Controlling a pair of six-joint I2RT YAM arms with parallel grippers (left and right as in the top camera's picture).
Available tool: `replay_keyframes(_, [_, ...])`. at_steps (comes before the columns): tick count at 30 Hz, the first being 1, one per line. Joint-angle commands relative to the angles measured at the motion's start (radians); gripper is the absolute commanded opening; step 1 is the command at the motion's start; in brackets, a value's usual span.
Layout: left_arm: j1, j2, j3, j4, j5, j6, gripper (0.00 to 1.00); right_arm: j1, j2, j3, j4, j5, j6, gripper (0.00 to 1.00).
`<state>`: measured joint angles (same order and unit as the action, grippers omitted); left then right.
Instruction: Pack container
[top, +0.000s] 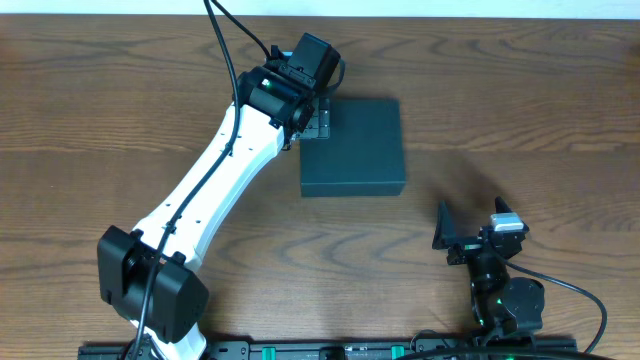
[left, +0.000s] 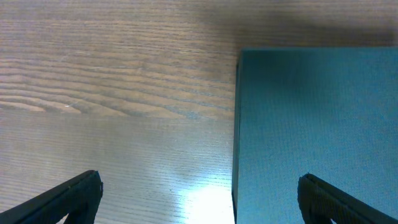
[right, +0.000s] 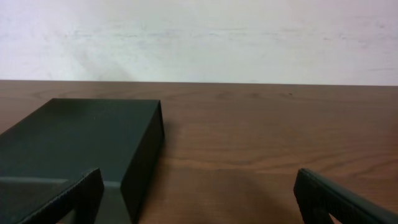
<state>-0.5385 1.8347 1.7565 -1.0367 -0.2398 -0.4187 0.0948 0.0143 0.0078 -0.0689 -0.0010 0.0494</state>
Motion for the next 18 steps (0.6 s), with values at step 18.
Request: replay_keyframes(18, [0.026,-0.029,0.003,0.062,-0.172,0.023,0.99,-0.009,-0.009,-0.002,-0.004,-0.004,0.017,0.99])
